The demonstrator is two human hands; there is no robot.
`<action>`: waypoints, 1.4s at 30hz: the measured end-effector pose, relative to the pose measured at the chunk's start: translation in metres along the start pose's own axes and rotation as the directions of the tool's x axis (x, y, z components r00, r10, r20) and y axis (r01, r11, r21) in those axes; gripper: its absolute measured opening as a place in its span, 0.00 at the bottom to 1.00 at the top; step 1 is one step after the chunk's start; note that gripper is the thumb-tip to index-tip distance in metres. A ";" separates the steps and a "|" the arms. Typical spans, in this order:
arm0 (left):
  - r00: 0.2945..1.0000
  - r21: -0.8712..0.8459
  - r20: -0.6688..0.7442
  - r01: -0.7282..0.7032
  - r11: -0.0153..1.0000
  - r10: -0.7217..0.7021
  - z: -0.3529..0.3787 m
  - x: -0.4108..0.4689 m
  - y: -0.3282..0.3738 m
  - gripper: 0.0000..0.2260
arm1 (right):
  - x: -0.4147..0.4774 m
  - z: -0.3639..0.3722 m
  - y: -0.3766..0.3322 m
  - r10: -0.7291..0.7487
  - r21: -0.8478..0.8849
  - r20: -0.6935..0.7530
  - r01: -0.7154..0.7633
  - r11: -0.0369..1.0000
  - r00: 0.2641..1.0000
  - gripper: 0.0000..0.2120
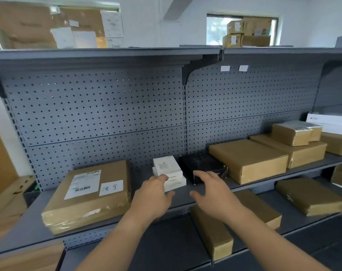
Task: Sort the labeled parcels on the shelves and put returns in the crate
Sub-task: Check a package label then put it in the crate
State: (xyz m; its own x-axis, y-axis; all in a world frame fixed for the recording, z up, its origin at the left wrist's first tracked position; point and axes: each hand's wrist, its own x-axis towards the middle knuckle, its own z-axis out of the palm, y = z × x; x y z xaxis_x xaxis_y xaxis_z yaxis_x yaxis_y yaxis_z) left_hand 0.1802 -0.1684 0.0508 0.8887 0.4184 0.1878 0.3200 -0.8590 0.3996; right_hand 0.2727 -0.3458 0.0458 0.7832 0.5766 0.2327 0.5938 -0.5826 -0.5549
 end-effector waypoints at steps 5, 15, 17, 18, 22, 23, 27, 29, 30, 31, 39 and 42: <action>1.000 -0.020 -0.009 0.026 0.999 -0.026 0.005 0.033 -0.025 0.22 | 0.033 0.017 0.001 -0.024 0.051 0.024 0.023 0.998 0.999 0.31; 0.996 -0.182 -0.004 0.083 0.980 -0.085 0.032 0.086 -0.059 0.19 | 0.108 0.049 0.011 0.015 0.107 0.054 -0.020 0.994 0.998 0.32; 0.994 -0.229 0.002 0.103 0.968 -0.105 0.037 0.092 -0.059 0.19 | 0.118 0.056 0.012 0.005 0.117 0.077 -0.014 0.993 0.997 0.28; 0.993 -0.255 -0.001 0.114 0.960 -0.118 0.039 0.096 -0.060 0.19 | 0.125 0.059 0.013 -0.001 0.122 0.087 -0.010 0.993 0.996 0.27; 0.984 -0.330 -0.023 0.158 0.931 -0.175 0.048 0.114 -0.062 0.19 | 0.155 0.066 0.024 0.018 0.131 0.138 -0.037 0.991 0.990 0.29; 0.982 -0.340 -0.029 0.164 0.926 -0.185 0.051 0.118 -0.061 0.19 | 0.163 0.068 0.027 0.025 0.132 0.153 -0.046 0.990 0.988 0.31; 0.969 -0.351 -0.033 0.218 0.911 -0.245 0.061 0.136 -0.059 0.17 | 0.186 0.074 0.035 0.036 0.123 0.197 -0.061 0.991 0.980 0.30; 0.958 -0.350 -0.022 0.260 0.900 -0.286 0.069 0.146 -0.060 0.15 | 0.195 0.078 0.037 0.020 0.120 0.222 -0.048 0.992 0.975 0.23; 0.954 -0.354 -0.016 0.275 0.894 -0.299 0.073 0.150 -0.061 0.14 | 0.199 0.082 0.039 0.008 0.122 0.232 -0.037 0.992 0.973 0.21; 0.950 -0.360 -0.010 0.288 0.888 -0.312 0.076 0.153 -0.062 0.14 | 0.202 0.085 0.041 0.001 0.121 0.244 -0.031 0.992 0.970 0.20; 0.947 -0.462 -0.153 0.185 0.867 -0.284 0.067 0.149 -0.053 0.08 | 0.205 0.081 0.047 -0.052 0.349 0.179 -0.014 0.937 0.982 0.19; 0.932 -0.533 -0.252 0.092 0.841 -0.261 0.052 0.144 -0.043 0.13 | 0.202 0.072 0.045 -0.059 0.461 0.114 0.000 0.888 0.992 0.21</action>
State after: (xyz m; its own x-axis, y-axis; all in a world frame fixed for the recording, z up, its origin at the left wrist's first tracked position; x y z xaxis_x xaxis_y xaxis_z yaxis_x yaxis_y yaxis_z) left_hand 0.3116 -0.0869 0.0139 0.6619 0.6884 0.2965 0.1756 -0.5270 0.8315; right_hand 0.4445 -0.2136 0.0104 0.7208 0.6713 0.1723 0.4417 -0.2534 -0.8606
